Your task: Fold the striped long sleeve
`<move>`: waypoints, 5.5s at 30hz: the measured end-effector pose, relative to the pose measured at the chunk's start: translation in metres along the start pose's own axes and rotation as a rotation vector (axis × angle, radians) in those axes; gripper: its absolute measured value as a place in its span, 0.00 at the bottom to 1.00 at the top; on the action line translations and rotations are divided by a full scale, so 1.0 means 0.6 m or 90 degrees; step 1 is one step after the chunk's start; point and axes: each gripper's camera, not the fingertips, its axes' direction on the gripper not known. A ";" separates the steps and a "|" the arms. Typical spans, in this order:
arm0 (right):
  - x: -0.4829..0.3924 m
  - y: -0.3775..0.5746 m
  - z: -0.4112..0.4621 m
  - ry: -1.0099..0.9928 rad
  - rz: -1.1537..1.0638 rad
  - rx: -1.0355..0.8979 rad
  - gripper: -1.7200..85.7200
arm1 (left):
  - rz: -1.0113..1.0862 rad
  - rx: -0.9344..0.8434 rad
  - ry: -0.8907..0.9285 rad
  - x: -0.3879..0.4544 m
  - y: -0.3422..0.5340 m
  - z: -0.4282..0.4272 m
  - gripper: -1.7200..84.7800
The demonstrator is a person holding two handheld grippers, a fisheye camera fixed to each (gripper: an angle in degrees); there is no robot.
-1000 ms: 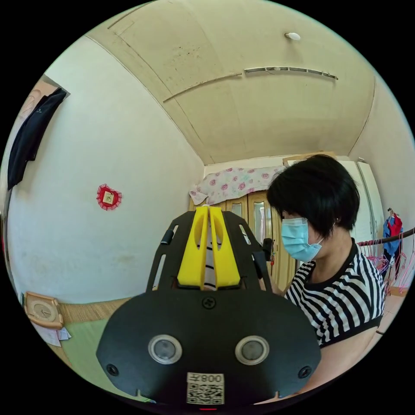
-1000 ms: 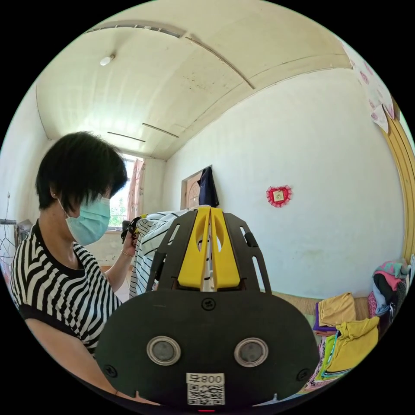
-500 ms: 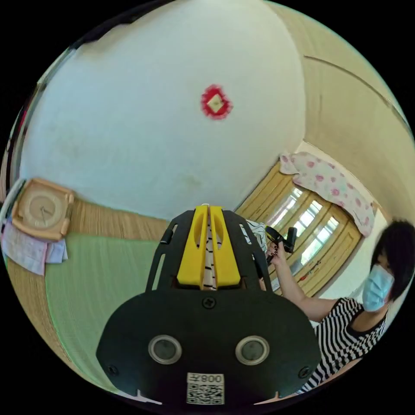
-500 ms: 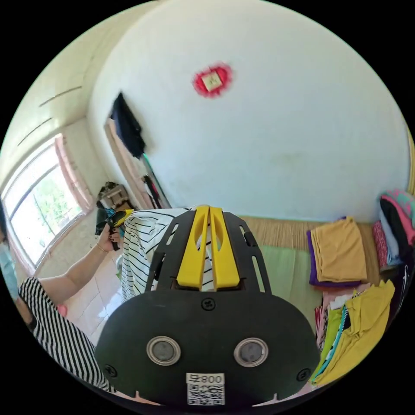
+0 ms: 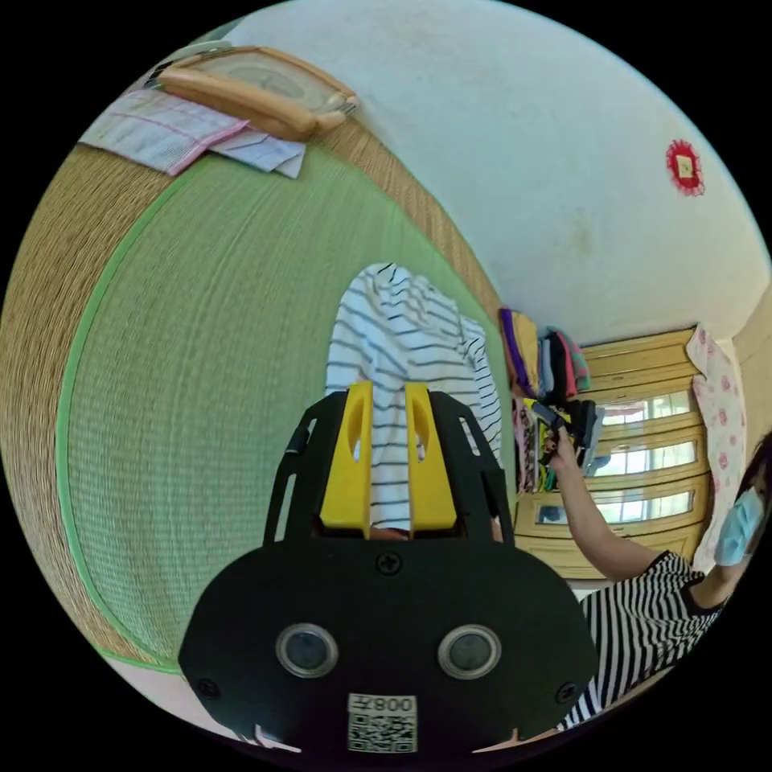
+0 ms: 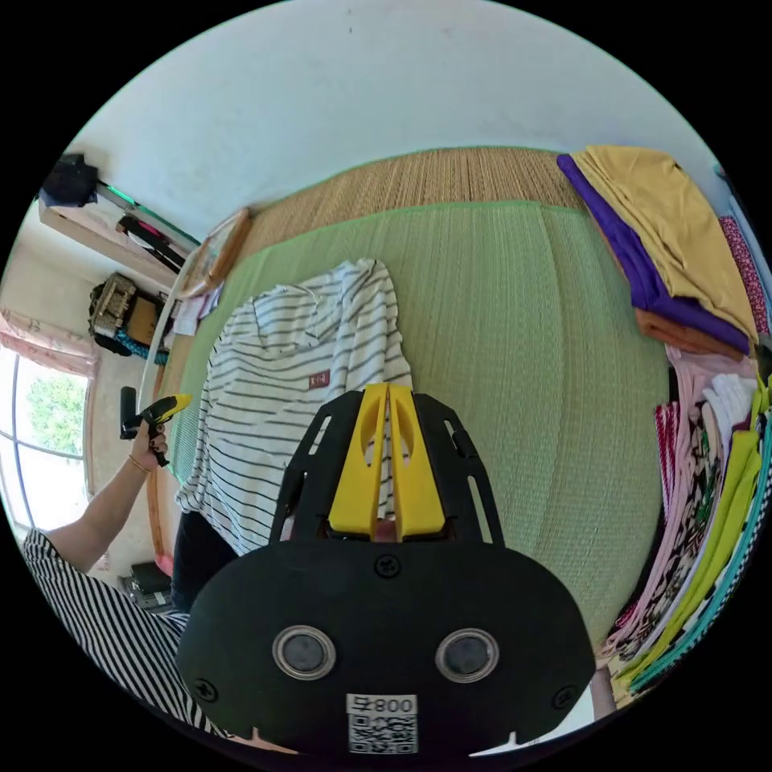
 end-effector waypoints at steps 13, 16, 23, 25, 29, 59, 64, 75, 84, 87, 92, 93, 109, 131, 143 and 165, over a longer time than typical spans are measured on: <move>-0.167 0.031 0.125 0.207 -0.012 -0.120 0.06 | 0.072 -0.089 -0.264 0.274 -0.013 0.195 0.04; -0.202 0.012 0.130 0.221 -0.028 -0.142 0.03 | 0.069 -0.086 -0.267 0.320 -0.037 0.212 0.03; -0.165 -0.044 0.034 0.309 0.016 -0.135 0.02 | 0.077 0.019 -0.331 0.418 -0.121 0.144 0.02; -0.143 -0.057 -0.001 0.327 0.037 -0.124 0.02 | 0.068 0.059 -0.365 0.441 -0.154 0.112 0.03; -0.112 -0.076 -0.032 0.331 0.091 -0.125 0.02 | 0.047 0.079 -0.392 0.463 -0.185 0.111 0.04; -0.545 -0.337 0.185 0.201 -0.272 -0.057 0.08 | 0.308 -0.083 -0.302 0.792 -0.477 0.560 0.07; -0.535 -0.329 0.199 0.197 -0.256 -0.073 0.03 | 0.279 -0.061 -0.261 0.781 -0.478 0.547 0.05; -0.511 -0.340 0.001 0.025 -0.188 0.081 0.01 | 0.299 0.058 -0.159 0.805 -0.474 0.450 0.04; -0.422 -0.428 0.086 -0.031 -0.034 0.026 0.02 | 0.221 0.038 -0.163 0.743 -0.500 0.490 0.05; -0.419 -0.414 0.079 -0.067 -0.032 0.054 0.04 | 0.243 0.033 -0.168 0.735 -0.481 0.484 0.05; -0.553 -0.385 0.112 0.041 -0.220 0.016 0.07 | 0.293 0.012 -0.146 0.746 -0.459 0.491 0.05; -0.567 -0.383 0.125 0.065 -0.235 0.003 0.07 | 0.298 0.012 -0.135 0.748 -0.453 0.493 0.05; -0.642 -0.375 0.171 0.156 -0.271 -0.007 0.03 | 0.294 0.033 -0.090 0.710 -0.392 0.466 0.05; -0.347 -0.117 0.148 0.124 -0.037 0.026 0.02 | 0.238 0.040 -0.335 0.632 -0.228 0.369 0.03; -0.298 -0.089 0.114 0.079 0.032 0.083 0.02 | 0.211 0.082 -0.359 0.645 -0.204 0.318 0.02; -0.422 -0.078 0.123 0.083 -0.108 0.040 0.02 | 0.112 0.095 -0.296 0.602 -0.047 0.238 0.02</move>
